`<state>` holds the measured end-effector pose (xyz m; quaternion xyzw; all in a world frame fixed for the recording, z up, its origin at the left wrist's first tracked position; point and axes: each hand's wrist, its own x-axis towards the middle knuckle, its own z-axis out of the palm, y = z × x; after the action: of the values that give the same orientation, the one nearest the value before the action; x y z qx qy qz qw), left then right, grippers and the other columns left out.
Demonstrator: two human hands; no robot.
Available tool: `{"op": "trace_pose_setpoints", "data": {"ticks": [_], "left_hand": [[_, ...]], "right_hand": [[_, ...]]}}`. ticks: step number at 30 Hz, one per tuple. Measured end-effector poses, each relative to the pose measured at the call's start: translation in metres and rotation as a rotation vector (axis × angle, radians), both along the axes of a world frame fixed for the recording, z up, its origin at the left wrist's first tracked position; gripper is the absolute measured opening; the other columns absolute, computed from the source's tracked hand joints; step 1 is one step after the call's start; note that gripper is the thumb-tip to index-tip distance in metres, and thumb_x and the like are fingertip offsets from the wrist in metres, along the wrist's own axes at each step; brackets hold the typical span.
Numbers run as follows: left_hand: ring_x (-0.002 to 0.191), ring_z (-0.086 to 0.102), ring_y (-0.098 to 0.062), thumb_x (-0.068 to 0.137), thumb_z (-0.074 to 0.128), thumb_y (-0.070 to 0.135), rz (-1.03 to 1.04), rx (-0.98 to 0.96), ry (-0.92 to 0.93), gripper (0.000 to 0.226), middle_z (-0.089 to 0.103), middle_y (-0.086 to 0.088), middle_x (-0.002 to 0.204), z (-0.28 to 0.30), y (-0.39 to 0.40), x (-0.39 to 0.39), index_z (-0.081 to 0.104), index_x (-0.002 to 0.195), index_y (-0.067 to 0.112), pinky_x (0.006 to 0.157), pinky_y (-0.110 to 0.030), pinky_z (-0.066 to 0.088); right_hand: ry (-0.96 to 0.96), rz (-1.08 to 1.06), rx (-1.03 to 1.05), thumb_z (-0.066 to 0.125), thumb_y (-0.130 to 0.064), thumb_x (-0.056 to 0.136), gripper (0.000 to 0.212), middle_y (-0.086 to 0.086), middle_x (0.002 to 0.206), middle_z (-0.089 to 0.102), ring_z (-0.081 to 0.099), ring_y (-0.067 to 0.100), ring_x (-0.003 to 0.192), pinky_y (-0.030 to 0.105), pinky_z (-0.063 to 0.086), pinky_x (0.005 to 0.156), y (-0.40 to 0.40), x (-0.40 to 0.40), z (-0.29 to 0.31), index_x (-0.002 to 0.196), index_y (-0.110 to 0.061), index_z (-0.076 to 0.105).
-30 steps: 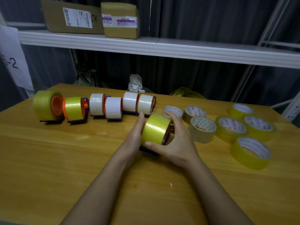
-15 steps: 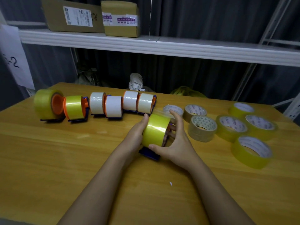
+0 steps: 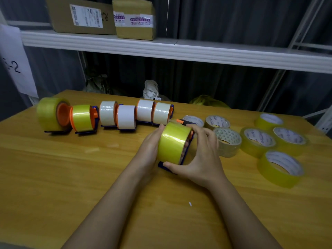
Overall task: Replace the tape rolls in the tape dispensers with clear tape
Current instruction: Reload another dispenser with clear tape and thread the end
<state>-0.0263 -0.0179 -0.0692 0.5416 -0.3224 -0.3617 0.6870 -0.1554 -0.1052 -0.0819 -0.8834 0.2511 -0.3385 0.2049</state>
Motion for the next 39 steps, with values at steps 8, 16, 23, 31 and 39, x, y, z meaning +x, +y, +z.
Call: {"op": "trace_pose_setpoints", "data": {"ticks": [8,16,23,31,39], "left_hand": [[0.128,0.047,-0.021,0.075,0.049,0.065,-0.011,-0.028,-0.127,0.075,0.052,-0.008,0.136,0.004,0.004,-0.008,0.051,0.135,0.021,0.111,-0.047,0.034],[0.086,0.064,-0.001,0.084,0.038,0.042,-0.045,-0.14,-0.165,0.036,0.066,0.001,0.102,0.0,0.004,-0.007,0.063,0.105,0.027,0.068,-0.014,0.05],[0.081,0.066,-0.003,0.102,0.027,0.024,-0.062,-0.111,-0.152,0.039,0.073,0.01,0.082,-0.002,0.003,0.002,0.065,0.095,0.022,0.072,-0.019,0.051],[0.074,0.061,0.004,0.099,0.038,0.027,0.006,-0.075,-0.333,0.023,0.067,0.018,0.077,0.005,0.006,-0.001,0.061,0.095,0.024,0.067,-0.012,0.046],[0.067,0.056,-0.016,0.088,0.04,0.054,0.222,-0.114,-0.674,0.04,0.062,-0.001,0.072,-0.004,0.002,-0.003,0.067,0.095,0.025,0.061,-0.042,0.043]], "right_hand": [[-0.15,0.006,0.278,0.056,-0.077,0.055,0.086,-0.006,0.112,0.054,0.052,0.007,0.102,0.016,0.042,0.078,-0.001,0.002,0.003,0.126,-0.03,0.05],[-0.225,0.211,0.658,0.064,-0.069,0.056,0.074,-0.012,0.115,0.064,0.061,0.0,0.104,0.023,0.053,0.083,-0.003,0.004,0.002,0.121,-0.035,0.052],[-0.222,0.165,0.528,0.082,-0.057,0.051,0.078,-0.016,0.116,0.054,0.058,-0.003,0.102,0.02,0.051,0.079,0.0,0.002,0.0,0.114,-0.05,0.037],[-0.201,0.135,0.317,0.056,-0.074,0.065,0.058,-0.016,0.11,0.047,0.049,0.006,0.1,0.022,0.039,0.077,-0.003,0.003,-0.004,0.114,-0.048,0.038],[-0.526,0.066,0.232,0.065,-0.037,0.088,0.008,-0.009,0.093,0.065,0.059,0.002,0.087,0.009,0.042,0.07,0.0,0.008,0.002,0.093,-0.032,0.069]]}}
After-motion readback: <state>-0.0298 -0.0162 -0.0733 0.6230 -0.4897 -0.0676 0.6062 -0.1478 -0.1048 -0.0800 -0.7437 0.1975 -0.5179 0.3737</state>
